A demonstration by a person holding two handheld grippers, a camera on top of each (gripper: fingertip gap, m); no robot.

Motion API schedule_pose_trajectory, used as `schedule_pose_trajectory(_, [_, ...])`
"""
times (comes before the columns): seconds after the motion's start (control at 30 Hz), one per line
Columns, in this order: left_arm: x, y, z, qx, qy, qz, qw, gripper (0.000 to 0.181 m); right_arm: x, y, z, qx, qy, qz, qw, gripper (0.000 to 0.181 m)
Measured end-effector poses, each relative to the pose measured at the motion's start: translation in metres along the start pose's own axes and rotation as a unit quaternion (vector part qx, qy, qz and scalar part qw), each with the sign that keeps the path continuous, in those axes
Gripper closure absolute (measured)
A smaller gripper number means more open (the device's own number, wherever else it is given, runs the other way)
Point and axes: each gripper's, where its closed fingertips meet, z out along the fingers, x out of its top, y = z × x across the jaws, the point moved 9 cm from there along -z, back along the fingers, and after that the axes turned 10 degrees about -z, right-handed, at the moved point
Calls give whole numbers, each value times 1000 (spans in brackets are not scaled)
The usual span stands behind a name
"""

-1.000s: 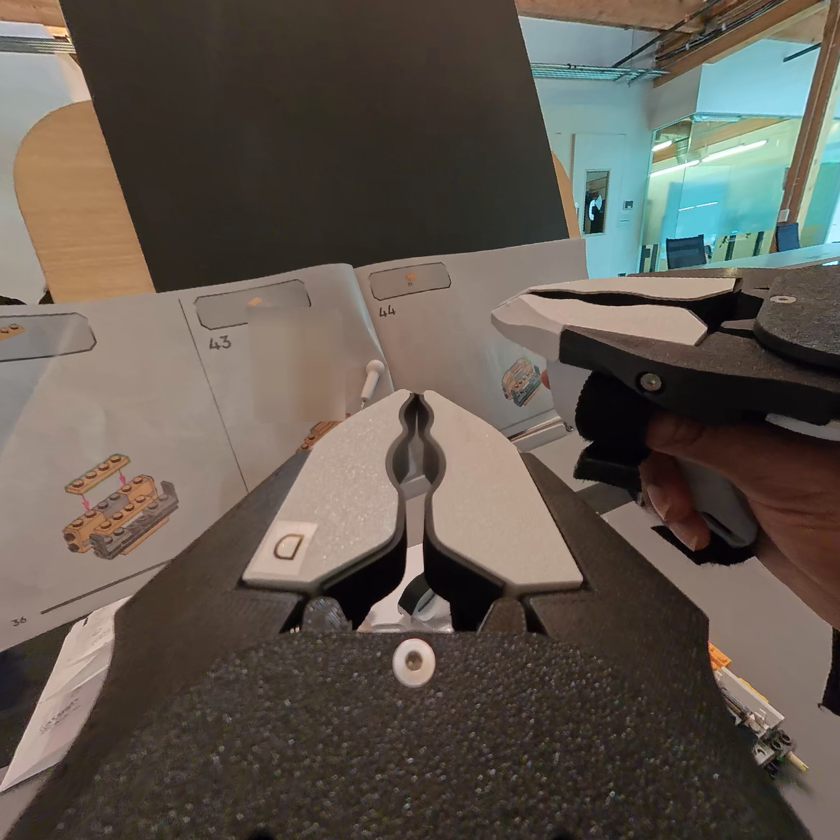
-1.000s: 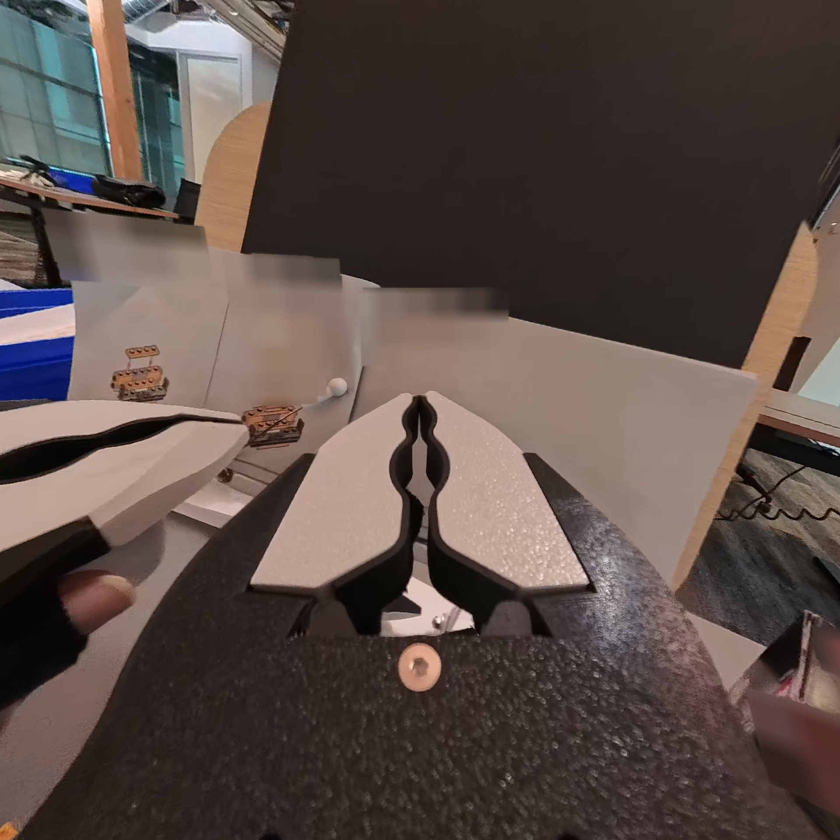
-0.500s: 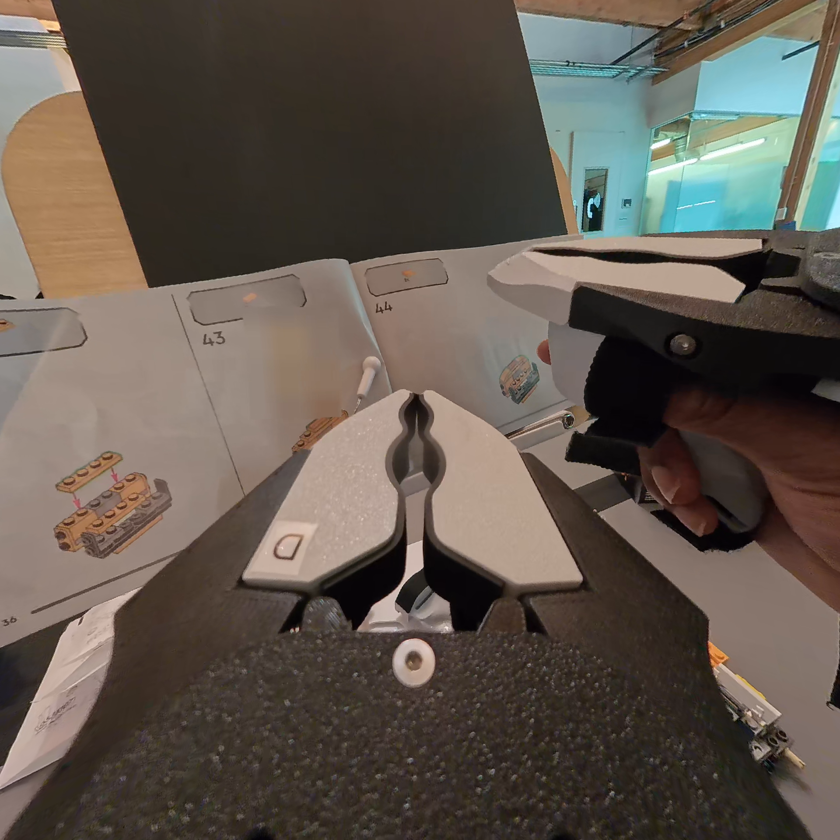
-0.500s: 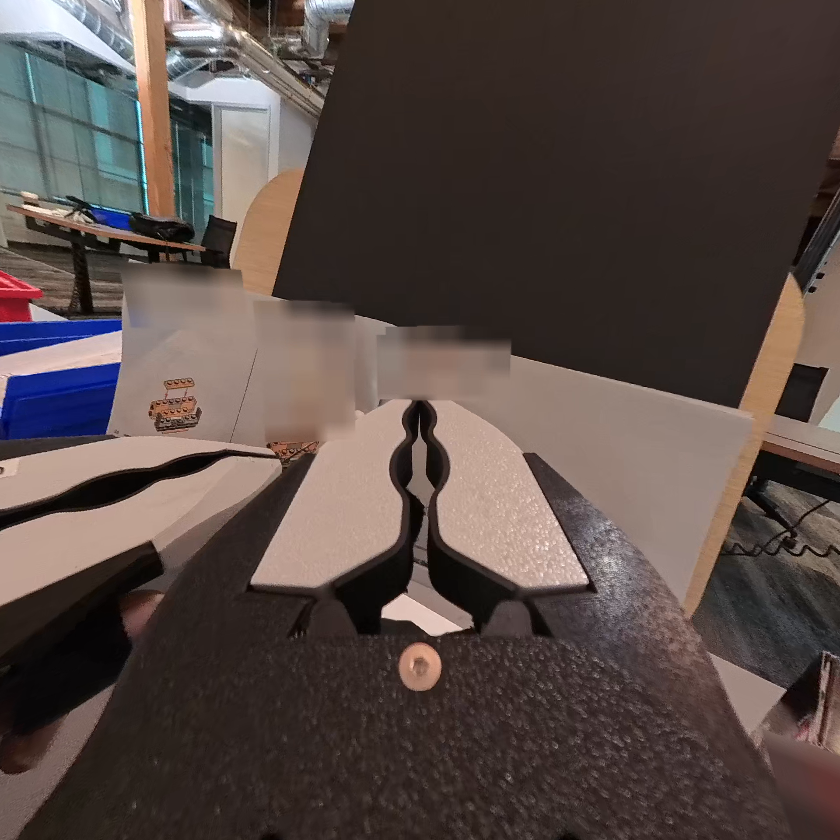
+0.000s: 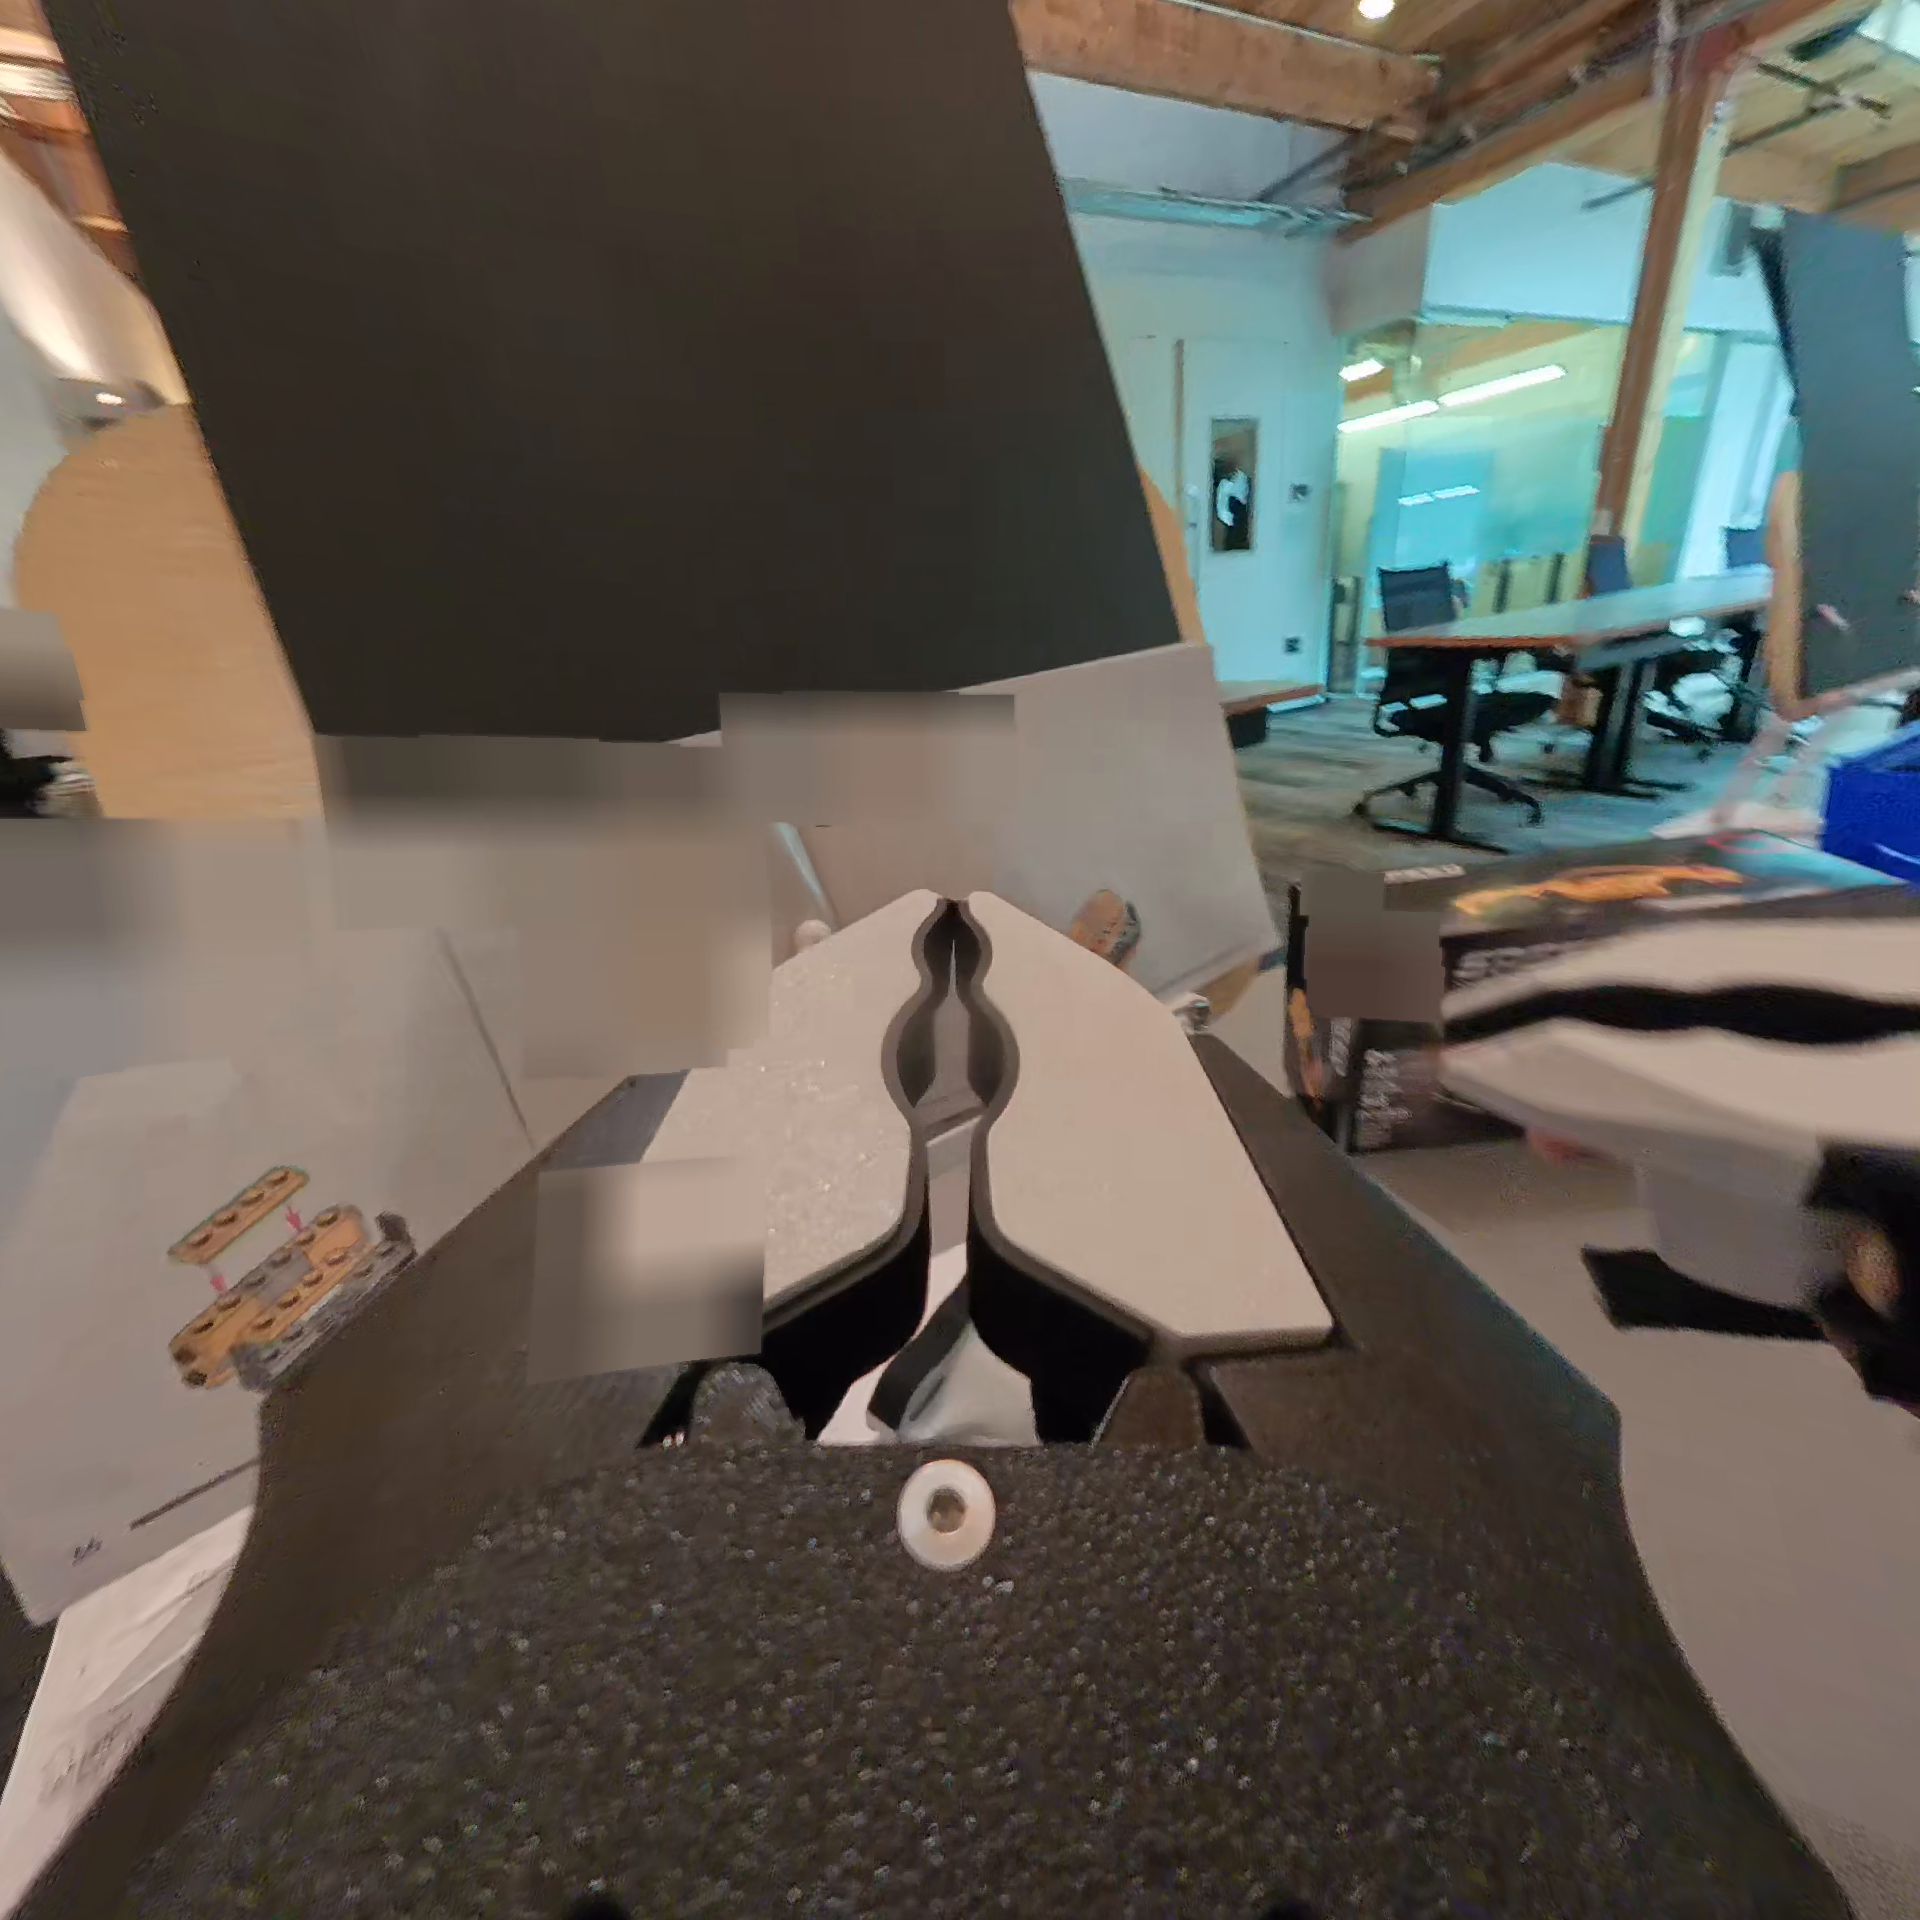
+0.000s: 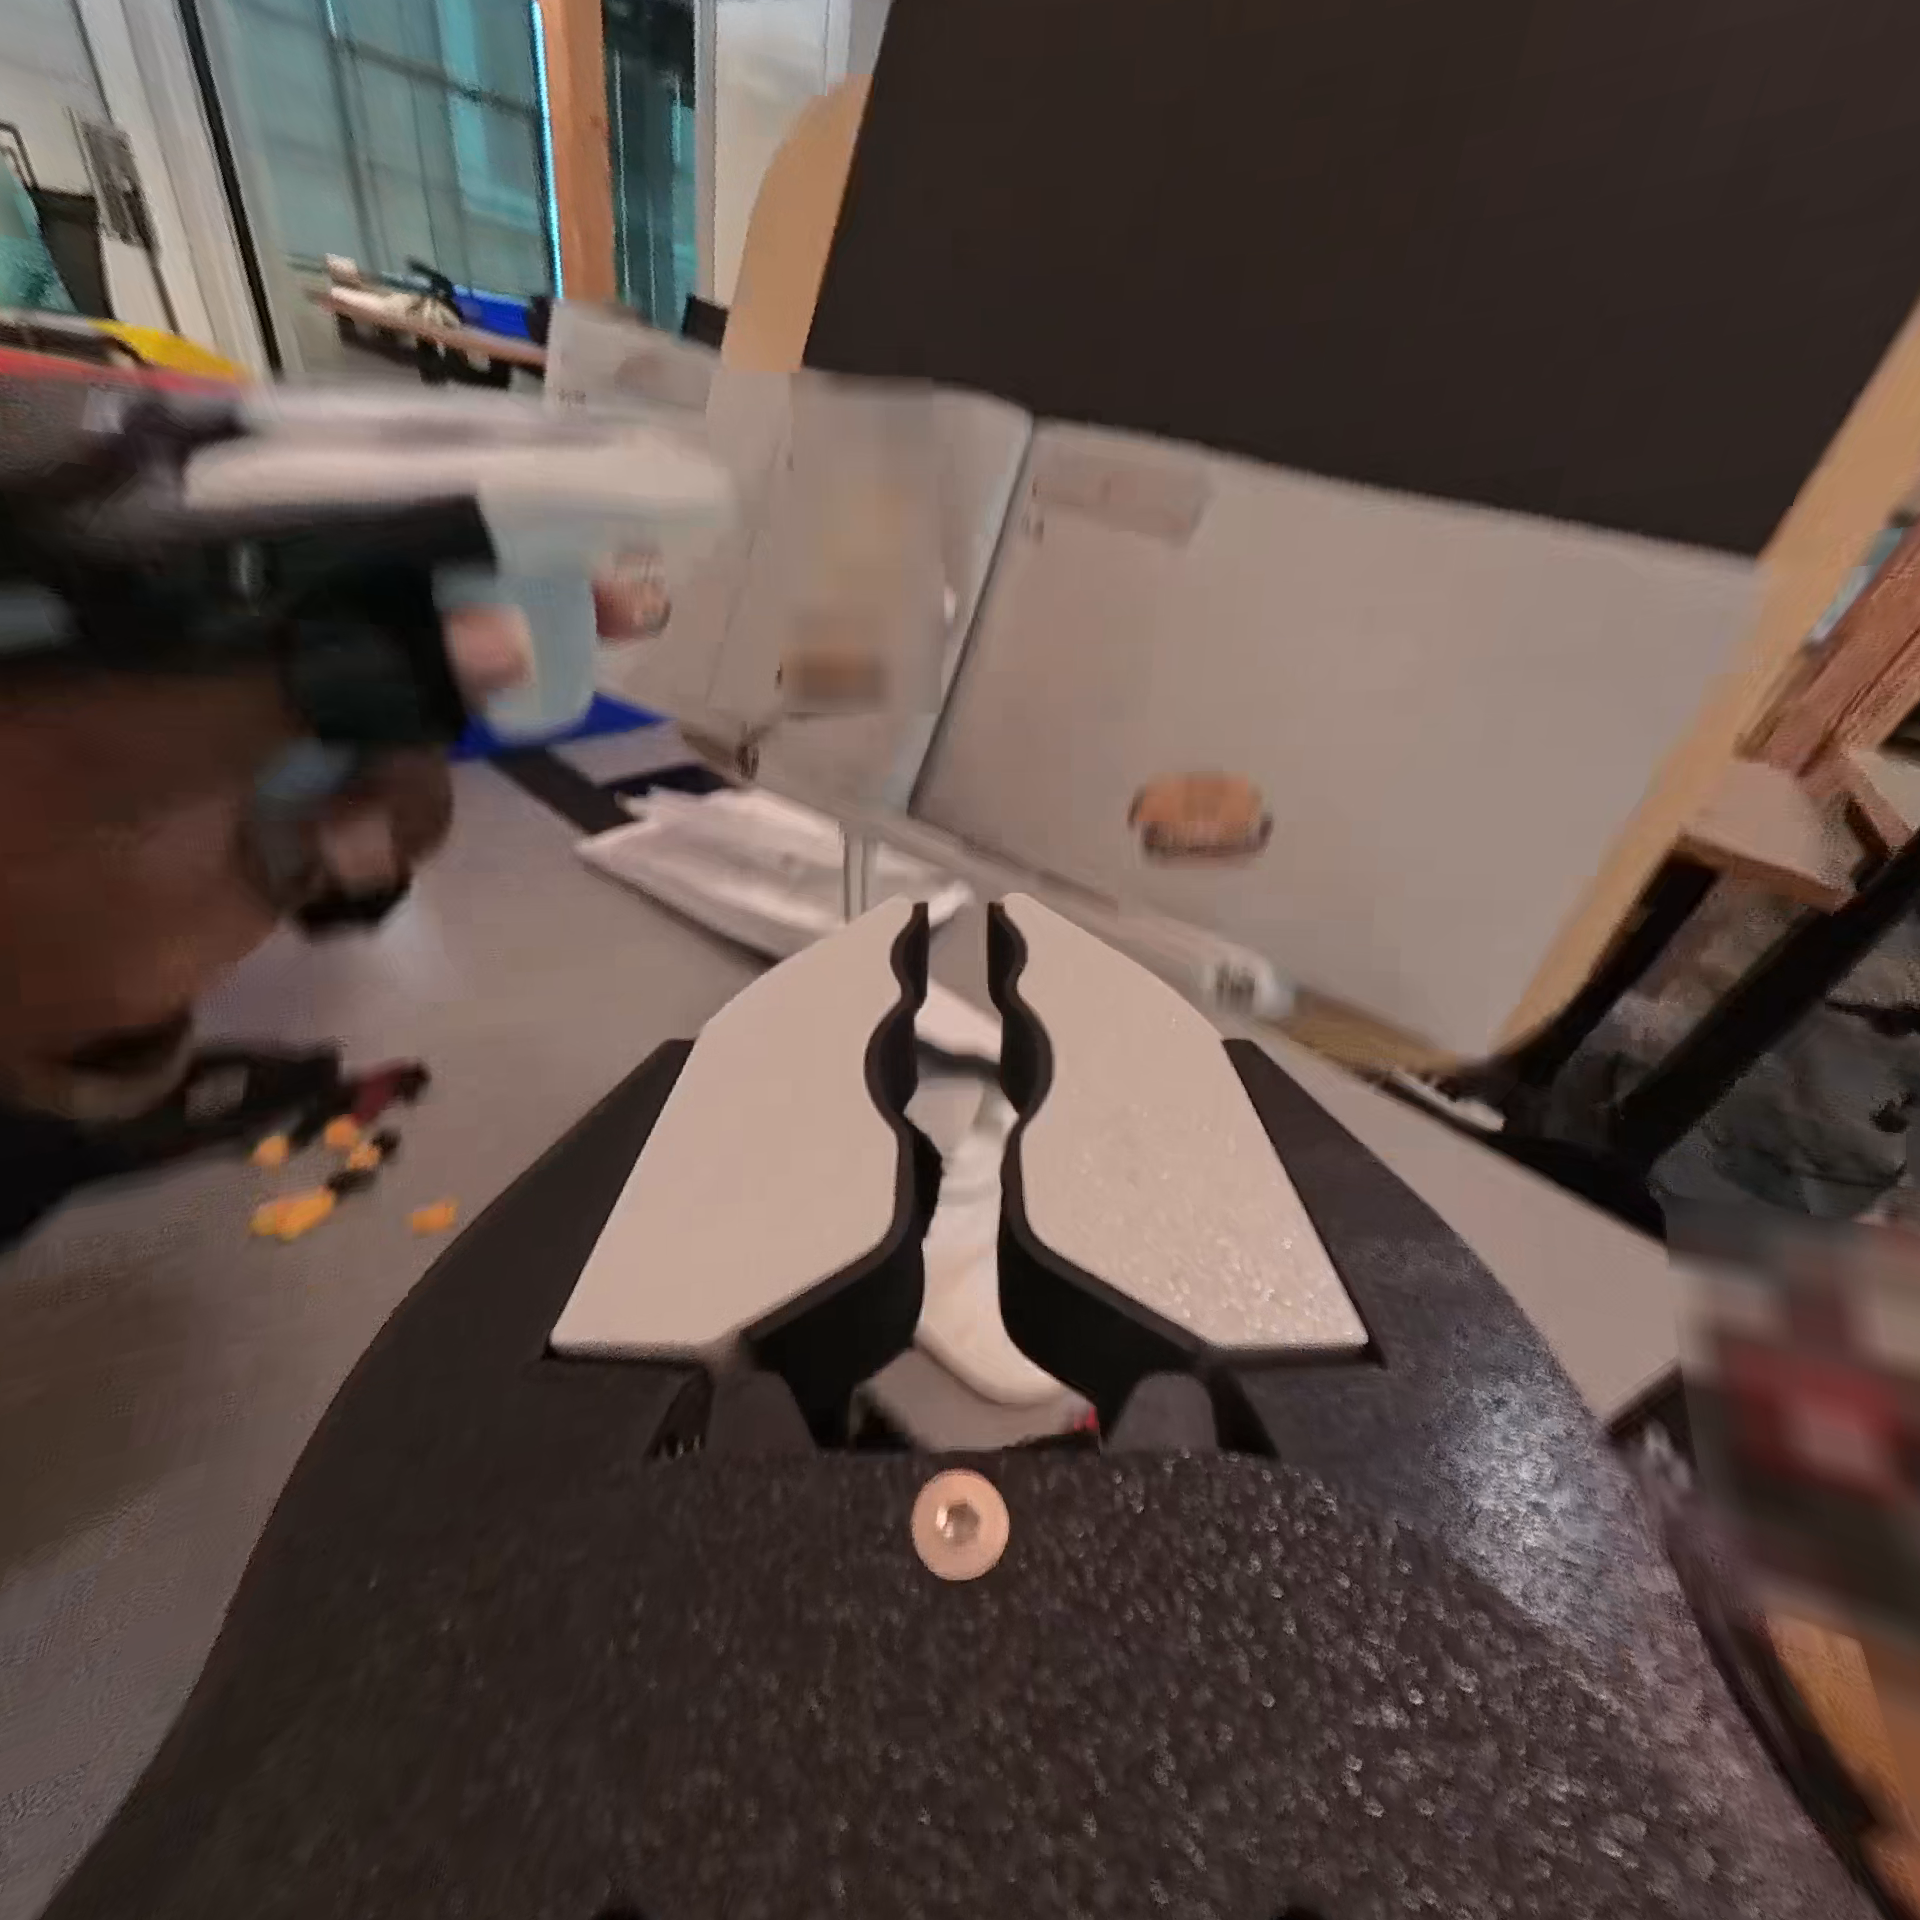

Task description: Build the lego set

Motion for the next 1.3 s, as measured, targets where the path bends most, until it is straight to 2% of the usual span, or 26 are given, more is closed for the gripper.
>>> schedule_pose_trajectory(0.17, [16, 8, -5, -84, -89, 34, 992, 181, -59, -6, -65, 4, -33, 38, 999, 169])
schedule_pose_trajectory(0.27, [35, 4, -23, -74, -112, 86, 987, 181, -73, 0, -89, -9, -38, 42, 998, 168])
schedule_pose_trajectory(0.43, [58, -11, -60, -48, -130, 100, 985, 181, -79, 7, -102, -13, -39, 40, 998, 165])
schedule_pose_trajectory(0.5, [59, -18, -76, -37, -148, 111, 982, 180, -78, 4, -104, -8, -39, 24, 999, 165])
schedule_pose_trajectory(0.57, [51, -24, -89, -46, -196, 121, 972, 178, -76, -1, -106, 3, -38, 8, 999, 165])
schedule_pose_trajectory(0.73, [5, -56, -120, -60, -386, 154, 908, 169, -79, -10, -106, 22, -43, -6, 999, 165])
schedule_pose_trajectory(0.8, [-9, -77, -137, -46, -443, 159, 881, 167, -80, -12, -105, 25, -47, -8, 999, 165])
schedule_pose_trajectory(0.9, [-16, -116, -169, -7, -507, 154, 848, 164, -82, -13, -104, 27, -49, -10, 998, 165])
schedule_pose_trajectory(1.1, [-16, -197, -233, 61, -630, 118, 765, 156, -88, -14, -102, 31, -53, -3, 998, 165])
schedule_pose_trajectory(1.2, [-23, -236, -254, 93, -674, 105, 725, 160, -90, -15, -101, 20, -55, -3, 998, 165])
schedule_pose_trajectory(1.3, [-32, -264, -262, 103, -696, 90, 705, 162, -91, -17, -100, 3, -57, -1, 998, 166])
